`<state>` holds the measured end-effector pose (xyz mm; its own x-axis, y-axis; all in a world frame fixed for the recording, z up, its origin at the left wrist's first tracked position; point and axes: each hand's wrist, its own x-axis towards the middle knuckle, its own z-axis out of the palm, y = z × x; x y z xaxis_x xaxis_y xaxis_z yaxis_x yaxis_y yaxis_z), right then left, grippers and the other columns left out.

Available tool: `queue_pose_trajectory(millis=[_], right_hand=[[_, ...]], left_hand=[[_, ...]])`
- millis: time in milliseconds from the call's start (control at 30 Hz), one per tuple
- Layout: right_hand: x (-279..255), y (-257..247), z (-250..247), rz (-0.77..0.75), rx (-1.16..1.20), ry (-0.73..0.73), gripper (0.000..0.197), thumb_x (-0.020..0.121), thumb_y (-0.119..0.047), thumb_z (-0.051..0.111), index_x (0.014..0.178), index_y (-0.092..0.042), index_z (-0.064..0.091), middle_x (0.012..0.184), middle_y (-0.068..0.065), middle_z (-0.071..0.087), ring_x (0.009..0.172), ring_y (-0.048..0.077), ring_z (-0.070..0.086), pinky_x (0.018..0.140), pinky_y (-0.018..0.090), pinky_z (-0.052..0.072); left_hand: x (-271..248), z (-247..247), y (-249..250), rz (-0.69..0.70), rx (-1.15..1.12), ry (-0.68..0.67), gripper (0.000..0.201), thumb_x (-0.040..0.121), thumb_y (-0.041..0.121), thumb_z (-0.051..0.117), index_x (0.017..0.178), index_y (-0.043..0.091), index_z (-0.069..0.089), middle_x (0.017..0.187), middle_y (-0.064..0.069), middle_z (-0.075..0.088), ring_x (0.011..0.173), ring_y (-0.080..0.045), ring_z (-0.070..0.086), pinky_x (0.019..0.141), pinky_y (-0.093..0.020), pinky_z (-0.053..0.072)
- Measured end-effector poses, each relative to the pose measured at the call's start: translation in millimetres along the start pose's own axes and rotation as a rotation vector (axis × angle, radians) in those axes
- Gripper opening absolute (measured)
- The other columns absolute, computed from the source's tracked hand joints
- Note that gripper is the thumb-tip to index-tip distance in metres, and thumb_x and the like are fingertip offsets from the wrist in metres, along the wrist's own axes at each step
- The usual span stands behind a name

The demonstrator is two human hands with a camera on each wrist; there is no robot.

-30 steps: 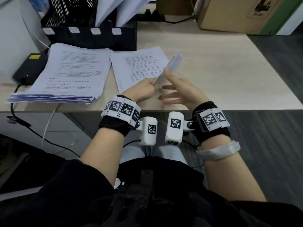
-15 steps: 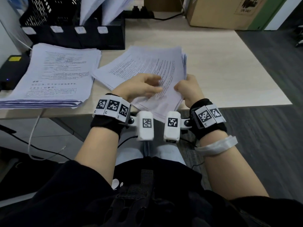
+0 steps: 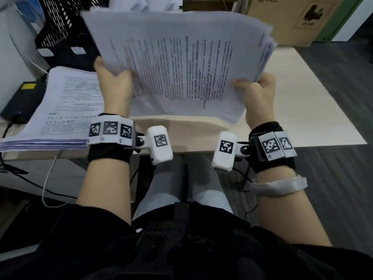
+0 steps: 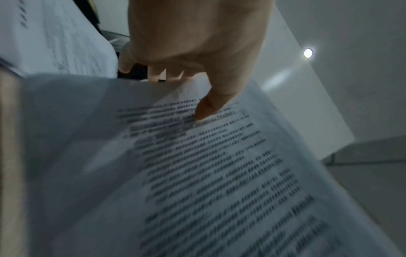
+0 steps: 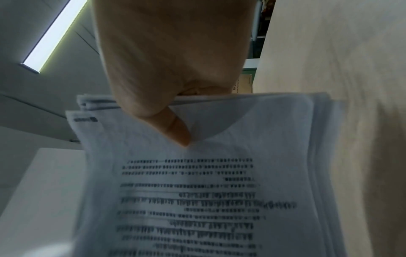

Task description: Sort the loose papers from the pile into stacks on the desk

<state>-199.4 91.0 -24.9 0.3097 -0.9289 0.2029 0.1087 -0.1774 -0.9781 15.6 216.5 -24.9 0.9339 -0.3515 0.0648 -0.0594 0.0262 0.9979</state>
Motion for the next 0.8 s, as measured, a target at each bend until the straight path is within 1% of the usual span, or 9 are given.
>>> queue_pose_trajectory(millis=[67, 133, 233, 300, 400, 500, 633, 733, 800], right_hand=[[3.9, 1.0, 1.5, -0.001, 0.020, 0.030, 0.015, 0.055, 0.001, 0.054, 0.056, 0.011, 0.043, 0.062, 0.003, 0.034, 0.064, 0.018, 0.028, 0.057, 0.026, 0.023], [4.3, 5.0, 2.5, 0.027, 0.039, 0.035, 0.012, 0.054, 0.000, 0.054, 0.054, 0.004, 0.043, 0.054, -0.002, 0.038, 0.060, 0.016, 0.035, 0.056, 0.024, 0.029], [1.9, 14.7, 1.6, 0.064, 0.081, -0.030, 0.013, 0.062, 0.000, 0.059, 0.063, -0.013, 0.060, 0.061, -0.009, 0.063, 0.061, 0.009, 0.060, 0.060, 0.023, 0.049], [3.1, 16.4, 1.4, 0.070, 0.066, -0.059, 0.012, 0.064, -0.003, 0.062, 0.068, -0.014, 0.064, 0.065, -0.010, 0.068, 0.065, 0.007, 0.064, 0.063, 0.024, 0.053], [10.3, 12.1, 2.1, 0.032, 0.066, -0.028, 0.015, 0.066, -0.002, 0.064, 0.061, -0.016, 0.061, 0.061, -0.010, 0.064, 0.063, 0.012, 0.061, 0.065, 0.031, 0.051], [14.7, 10.8, -0.1, 0.019, 0.134, 0.046, 0.029, 0.068, 0.007, 0.065, 0.056, -0.017, 0.057, 0.057, -0.010, 0.061, 0.058, 0.011, 0.058, 0.063, 0.031, 0.049], [8.9, 19.7, -1.5, 0.043, 0.071, -0.002, 0.010, 0.064, -0.006, 0.067, 0.065, -0.006, 0.057, 0.069, 0.005, 0.058, 0.069, 0.019, 0.055, 0.064, 0.033, 0.045], [2.9, 27.2, 2.2, 0.110, 0.021, -0.055, 0.009, 0.068, -0.013, 0.068, 0.069, -0.007, 0.061, 0.072, 0.003, 0.062, 0.072, 0.019, 0.059, 0.069, 0.034, 0.049], [1.3, 27.5, 5.5, 0.098, 0.067, -0.038, 0.020, 0.071, -0.013, 0.067, 0.067, 0.004, 0.058, 0.071, 0.008, 0.059, 0.071, 0.021, 0.056, 0.068, 0.036, 0.046]], left_hand=[[3.6, -5.7, -1.1, -0.007, -0.049, -0.002, 0.045, 0.077, -0.009, 0.050, 0.120, 0.002, 0.048, 0.103, -0.001, 0.060, 0.088, -0.008, 0.058, 0.077, -0.017, 0.053], [-0.2, -7.2, -3.6, 0.001, -0.053, -0.031, 0.031, 0.077, -0.014, 0.047, 0.099, 0.007, 0.054, 0.086, 0.003, 0.061, 0.071, -0.001, 0.056, 0.061, -0.012, 0.048], [-5.1, -6.7, -5.7, -0.008, -0.073, -0.033, 0.026, 0.076, -0.013, 0.047, 0.084, 0.012, 0.052, 0.076, 0.006, 0.059, 0.064, 0.002, 0.054, 0.060, -0.013, 0.047], [-4.1, -6.9, -4.5, -0.021, -0.089, -0.043, 0.026, 0.075, -0.012, 0.047, 0.082, 0.014, 0.051, 0.077, 0.005, 0.058, 0.069, -0.001, 0.055, 0.063, -0.015, 0.048], [-1.8, -6.9, 5.7, 0.006, -0.063, -0.089, 0.029, 0.077, -0.010, 0.045, 0.076, 0.019, 0.051, 0.077, 0.008, 0.058, 0.076, -0.005, 0.055, 0.067, -0.014, 0.047], [-0.1, -7.9, 17.1, 0.087, -0.089, -0.131, 0.032, 0.081, -0.009, 0.045, 0.081, 0.021, 0.054, 0.082, 0.008, 0.060, 0.078, -0.003, 0.056, 0.071, -0.014, 0.049], [1.0, -10.6, 9.2, 0.054, -0.099, -0.150, 0.044, 0.077, -0.013, 0.042, 0.101, 0.023, 0.048, 0.091, 0.007, 0.057, 0.085, -0.003, 0.055, 0.074, -0.014, 0.050], [-2.3, -8.0, -8.0, -0.041, -0.060, -0.127, 0.049, 0.075, -0.011, 0.050, 0.118, 0.011, 0.052, 0.104, 0.004, 0.063, 0.098, -0.008, 0.059, 0.081, -0.019, 0.052], [-4.4, -5.2, -12.4, -0.063, -0.020, -0.121, 0.043, 0.080, -0.005, 0.054, 0.122, 0.004, 0.054, 0.109, 0.001, 0.065, 0.094, -0.003, 0.060, 0.079, -0.016, 0.051]])
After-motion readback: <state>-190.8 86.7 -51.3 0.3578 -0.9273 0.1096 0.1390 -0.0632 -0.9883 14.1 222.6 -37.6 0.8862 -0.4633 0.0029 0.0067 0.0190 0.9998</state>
